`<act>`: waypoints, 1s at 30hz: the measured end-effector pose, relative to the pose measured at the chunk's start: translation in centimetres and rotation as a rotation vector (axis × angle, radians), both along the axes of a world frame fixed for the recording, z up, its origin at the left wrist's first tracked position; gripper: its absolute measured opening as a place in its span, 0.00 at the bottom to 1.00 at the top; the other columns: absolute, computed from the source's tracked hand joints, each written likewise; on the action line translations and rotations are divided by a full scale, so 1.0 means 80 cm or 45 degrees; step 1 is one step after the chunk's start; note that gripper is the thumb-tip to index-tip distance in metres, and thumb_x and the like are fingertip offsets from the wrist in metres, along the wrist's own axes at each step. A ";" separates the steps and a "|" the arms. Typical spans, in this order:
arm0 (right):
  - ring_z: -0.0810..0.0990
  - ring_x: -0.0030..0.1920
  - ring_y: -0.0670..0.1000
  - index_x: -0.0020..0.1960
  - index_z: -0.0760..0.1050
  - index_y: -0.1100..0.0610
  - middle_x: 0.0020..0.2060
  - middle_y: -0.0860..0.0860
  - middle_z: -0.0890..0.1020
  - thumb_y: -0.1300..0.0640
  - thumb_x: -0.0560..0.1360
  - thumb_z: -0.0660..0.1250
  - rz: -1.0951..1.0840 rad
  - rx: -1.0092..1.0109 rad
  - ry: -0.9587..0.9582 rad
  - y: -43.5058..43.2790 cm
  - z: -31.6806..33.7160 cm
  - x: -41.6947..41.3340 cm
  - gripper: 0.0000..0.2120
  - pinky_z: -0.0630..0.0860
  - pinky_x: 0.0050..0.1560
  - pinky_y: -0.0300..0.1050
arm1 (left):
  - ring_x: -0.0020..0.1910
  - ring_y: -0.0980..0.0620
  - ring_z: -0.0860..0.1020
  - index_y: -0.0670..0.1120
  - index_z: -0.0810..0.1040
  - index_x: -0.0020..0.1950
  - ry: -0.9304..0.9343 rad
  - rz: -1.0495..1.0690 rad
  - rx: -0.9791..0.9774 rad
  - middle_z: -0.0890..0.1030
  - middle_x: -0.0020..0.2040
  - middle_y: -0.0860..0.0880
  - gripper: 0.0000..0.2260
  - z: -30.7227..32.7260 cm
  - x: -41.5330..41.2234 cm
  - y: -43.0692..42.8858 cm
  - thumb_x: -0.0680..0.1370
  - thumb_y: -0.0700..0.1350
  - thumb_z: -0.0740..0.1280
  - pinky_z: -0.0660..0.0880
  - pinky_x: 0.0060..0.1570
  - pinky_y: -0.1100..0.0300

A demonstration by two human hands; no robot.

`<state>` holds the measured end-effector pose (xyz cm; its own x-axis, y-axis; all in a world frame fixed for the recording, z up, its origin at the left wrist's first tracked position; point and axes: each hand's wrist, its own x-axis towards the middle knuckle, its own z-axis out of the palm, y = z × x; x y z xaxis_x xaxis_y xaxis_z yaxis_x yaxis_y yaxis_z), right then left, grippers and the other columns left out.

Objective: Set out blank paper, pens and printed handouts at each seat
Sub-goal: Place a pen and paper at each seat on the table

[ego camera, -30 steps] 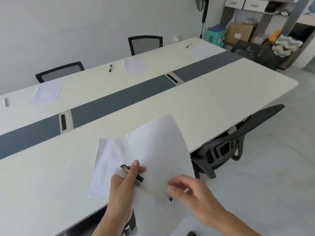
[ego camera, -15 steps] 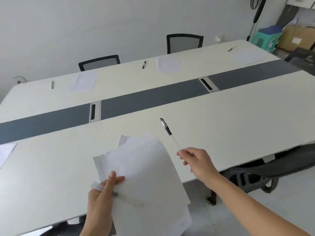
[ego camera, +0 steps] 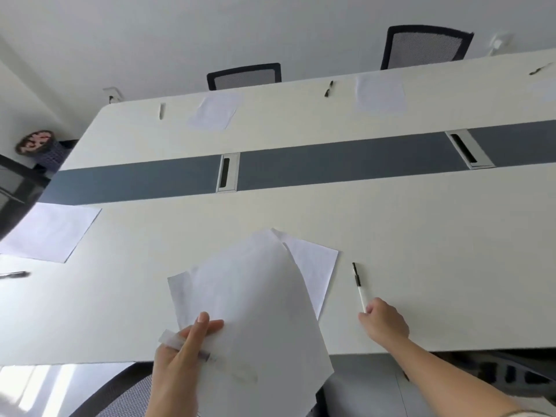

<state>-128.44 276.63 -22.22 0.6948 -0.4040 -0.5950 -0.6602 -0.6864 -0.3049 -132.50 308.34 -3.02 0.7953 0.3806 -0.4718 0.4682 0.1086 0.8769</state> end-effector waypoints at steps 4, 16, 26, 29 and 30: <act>0.79 0.45 0.53 0.49 0.73 0.53 0.43 0.48 0.80 0.46 0.73 0.66 -0.024 0.054 -0.044 -0.015 0.021 0.008 0.11 0.72 0.42 0.44 | 0.31 0.48 0.79 0.43 0.86 0.34 -0.001 -0.092 -0.050 0.83 0.29 0.45 0.14 0.003 0.020 -0.020 0.75 0.48 0.68 0.73 0.40 0.54; 0.79 0.61 0.44 0.62 0.76 0.45 0.58 0.46 0.82 0.38 0.67 0.73 -0.388 1.195 -0.373 -0.104 0.185 -0.086 0.27 0.74 0.65 0.49 | 0.49 0.41 0.80 0.43 0.86 0.40 -0.018 -0.556 -0.289 0.83 0.50 0.41 0.15 0.032 0.039 -0.203 0.68 0.55 0.73 0.74 0.49 0.49; 0.84 0.54 0.60 0.59 0.79 0.64 0.54 0.61 0.84 0.52 0.66 0.77 -0.704 1.476 -0.585 -0.275 0.191 -0.211 0.25 0.80 0.54 0.52 | 0.42 0.43 0.79 0.42 0.85 0.34 -0.065 -0.792 -0.266 0.82 0.40 0.44 0.16 0.064 -0.036 -0.421 0.76 0.48 0.65 0.73 0.44 0.52; 0.85 0.48 0.62 0.52 0.82 0.66 0.50 0.64 0.85 0.56 0.66 0.79 -0.852 1.412 -0.724 -0.343 0.195 -0.248 0.20 0.81 0.52 0.57 | 0.39 0.46 0.80 0.38 0.83 0.41 -0.073 -0.839 -0.262 0.84 0.39 0.45 0.13 0.055 -0.057 -0.485 0.77 0.46 0.64 0.74 0.40 0.53; 0.85 0.47 0.62 0.51 0.82 0.67 0.49 0.64 0.85 0.57 0.67 0.78 -0.879 1.385 -0.766 -0.364 0.199 -0.256 0.17 0.81 0.51 0.56 | 0.39 0.47 0.81 0.37 0.82 0.44 -0.071 -0.850 -0.283 0.84 0.40 0.44 0.12 0.053 -0.061 -0.502 0.78 0.45 0.64 0.75 0.41 0.53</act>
<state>-148.92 247.48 -6.32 0.8040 -0.3005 -0.5131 -0.3433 0.4699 -0.8132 -137.40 268.15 1.18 0.8504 -0.2976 -0.4338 0.4525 -0.0070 0.8918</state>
